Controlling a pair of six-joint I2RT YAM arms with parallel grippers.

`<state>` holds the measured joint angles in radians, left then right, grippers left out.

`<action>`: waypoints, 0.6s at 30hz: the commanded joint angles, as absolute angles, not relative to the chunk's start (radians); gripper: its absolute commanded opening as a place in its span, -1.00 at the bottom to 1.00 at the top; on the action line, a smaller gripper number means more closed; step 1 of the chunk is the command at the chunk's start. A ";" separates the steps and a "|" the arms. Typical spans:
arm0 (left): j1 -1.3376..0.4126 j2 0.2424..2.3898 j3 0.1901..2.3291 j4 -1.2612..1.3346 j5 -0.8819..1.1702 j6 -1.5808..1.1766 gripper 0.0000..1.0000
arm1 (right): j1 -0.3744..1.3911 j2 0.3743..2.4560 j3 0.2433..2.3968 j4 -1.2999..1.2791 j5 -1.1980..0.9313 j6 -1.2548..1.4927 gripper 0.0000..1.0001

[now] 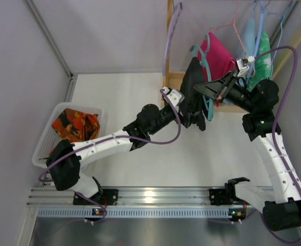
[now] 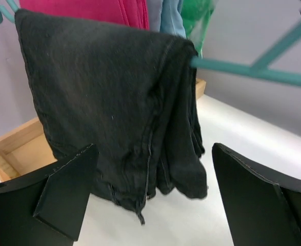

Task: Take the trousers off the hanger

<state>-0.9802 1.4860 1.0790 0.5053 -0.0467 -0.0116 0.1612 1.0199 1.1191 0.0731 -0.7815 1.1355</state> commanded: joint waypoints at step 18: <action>-0.928 1.629 1.215 0.653 -0.206 -0.009 0.36 | 0.192 0.931 1.149 0.181 -0.775 1.031 -1.00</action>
<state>-0.9623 1.6547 1.2129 0.5884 -0.1825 -0.0261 0.1768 1.0027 1.1191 0.0269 -0.7738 1.0935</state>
